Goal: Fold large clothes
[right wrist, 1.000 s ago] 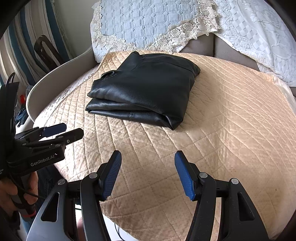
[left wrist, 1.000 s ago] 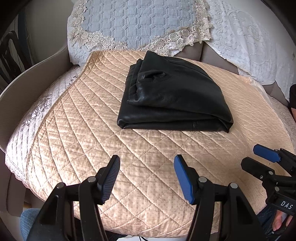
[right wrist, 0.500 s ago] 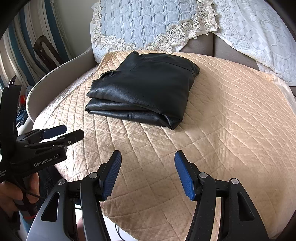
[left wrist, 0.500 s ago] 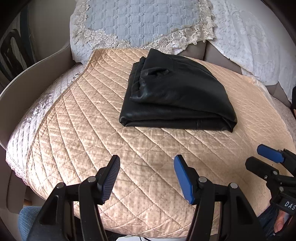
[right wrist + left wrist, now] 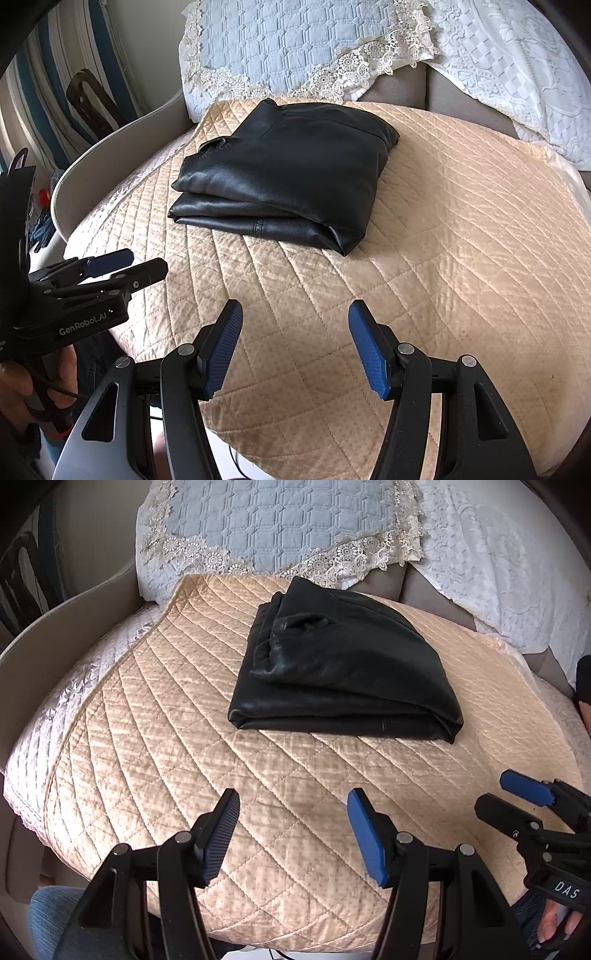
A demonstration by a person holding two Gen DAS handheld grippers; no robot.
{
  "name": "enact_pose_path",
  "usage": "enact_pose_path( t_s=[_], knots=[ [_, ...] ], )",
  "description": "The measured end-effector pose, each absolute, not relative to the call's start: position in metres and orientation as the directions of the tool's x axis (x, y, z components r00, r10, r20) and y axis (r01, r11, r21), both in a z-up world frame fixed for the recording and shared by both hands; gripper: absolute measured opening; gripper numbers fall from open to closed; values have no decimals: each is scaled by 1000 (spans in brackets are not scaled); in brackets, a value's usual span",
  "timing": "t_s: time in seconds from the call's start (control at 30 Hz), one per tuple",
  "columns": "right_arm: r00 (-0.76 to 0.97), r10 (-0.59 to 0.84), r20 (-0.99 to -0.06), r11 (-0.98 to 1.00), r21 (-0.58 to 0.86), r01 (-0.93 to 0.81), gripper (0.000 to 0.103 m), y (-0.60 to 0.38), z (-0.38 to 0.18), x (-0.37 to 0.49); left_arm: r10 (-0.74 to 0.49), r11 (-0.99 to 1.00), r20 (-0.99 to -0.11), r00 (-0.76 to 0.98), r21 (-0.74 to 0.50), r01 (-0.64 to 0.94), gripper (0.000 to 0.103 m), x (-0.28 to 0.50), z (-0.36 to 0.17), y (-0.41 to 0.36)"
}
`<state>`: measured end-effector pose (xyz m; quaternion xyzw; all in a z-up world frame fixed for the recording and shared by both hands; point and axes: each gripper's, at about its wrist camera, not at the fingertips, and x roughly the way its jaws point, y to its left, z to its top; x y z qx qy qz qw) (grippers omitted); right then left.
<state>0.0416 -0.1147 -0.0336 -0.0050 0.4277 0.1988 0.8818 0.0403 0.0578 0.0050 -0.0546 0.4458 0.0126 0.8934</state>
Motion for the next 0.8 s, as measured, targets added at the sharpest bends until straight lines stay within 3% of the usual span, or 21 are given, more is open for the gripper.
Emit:
enact_pose_path(
  t_s=[0.8],
  knots=[
    [553,356,-753,919,175,-354,60,-118,-37,42,-3,996,-797,604,-57,-70,64,45,4,56]
  ],
)
